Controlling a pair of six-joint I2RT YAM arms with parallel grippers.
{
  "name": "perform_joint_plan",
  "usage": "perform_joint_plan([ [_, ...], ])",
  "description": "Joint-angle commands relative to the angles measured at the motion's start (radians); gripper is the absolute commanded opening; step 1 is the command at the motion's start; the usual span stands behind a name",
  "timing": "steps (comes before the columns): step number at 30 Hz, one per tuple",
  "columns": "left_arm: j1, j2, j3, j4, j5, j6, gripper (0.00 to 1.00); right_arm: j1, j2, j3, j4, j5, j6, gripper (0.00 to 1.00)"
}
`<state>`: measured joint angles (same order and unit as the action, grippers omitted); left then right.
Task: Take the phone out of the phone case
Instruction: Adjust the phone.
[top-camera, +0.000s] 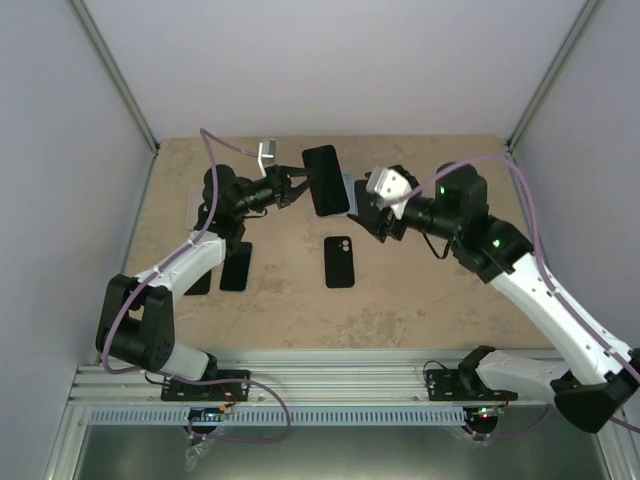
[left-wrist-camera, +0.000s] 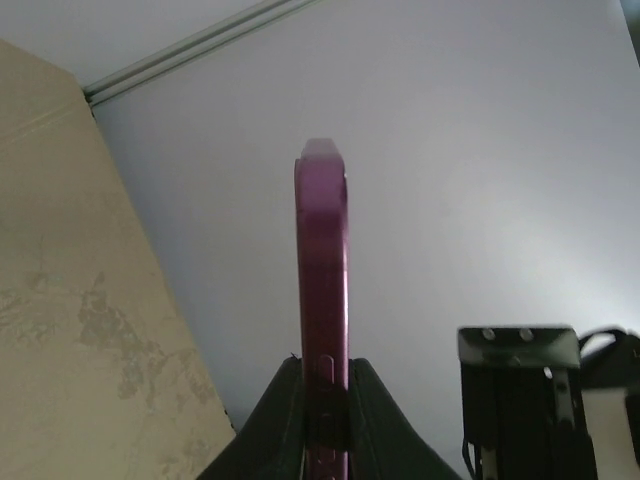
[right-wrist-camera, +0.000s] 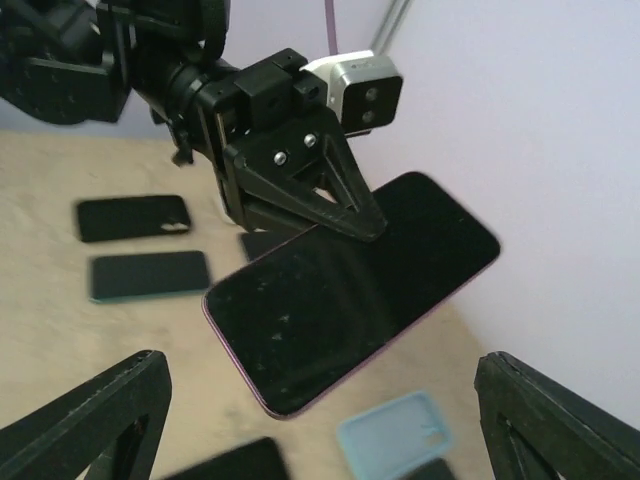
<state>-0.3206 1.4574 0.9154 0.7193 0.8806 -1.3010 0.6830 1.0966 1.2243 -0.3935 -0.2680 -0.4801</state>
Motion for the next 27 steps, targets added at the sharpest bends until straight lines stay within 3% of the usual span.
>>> perform_joint_plan([
  [1, 0.001, -0.021, 0.002, 0.136, 0.045, 0.057, 0.00, -0.103, 0.102, 0.102, -0.152, -0.332, 0.298, 0.84],
  [6, -0.021, -0.030, 0.002, 0.175, 0.077, 0.096, 0.00, -0.256, 0.194, 0.127, -0.103, -0.623, 0.568, 0.77],
  [7, -0.029, -0.033, 0.001, 0.178, 0.083, 0.107, 0.00, -0.284, 0.204, 0.114, -0.069, -0.672, 0.629, 0.76],
  [8, -0.058, -0.042, 0.001, 0.171, 0.102, 0.145, 0.00, -0.335, 0.220, 0.059, 0.060, -0.784, 0.814, 0.73],
  [11, -0.092, -0.049, 0.011, 0.127, 0.110, 0.199, 0.00, -0.344, 0.235, 0.011, 0.160, -0.850, 0.948, 0.71],
  [16, -0.121, -0.046, 0.021, 0.113, 0.119, 0.216, 0.00, -0.344, 0.260, -0.029, 0.235, -0.876, 1.029, 0.63],
  [27, -0.150, -0.044, 0.025, 0.037, 0.113, 0.275, 0.00, -0.344, 0.261, -0.084, 0.312, -0.898, 1.103, 0.31],
])
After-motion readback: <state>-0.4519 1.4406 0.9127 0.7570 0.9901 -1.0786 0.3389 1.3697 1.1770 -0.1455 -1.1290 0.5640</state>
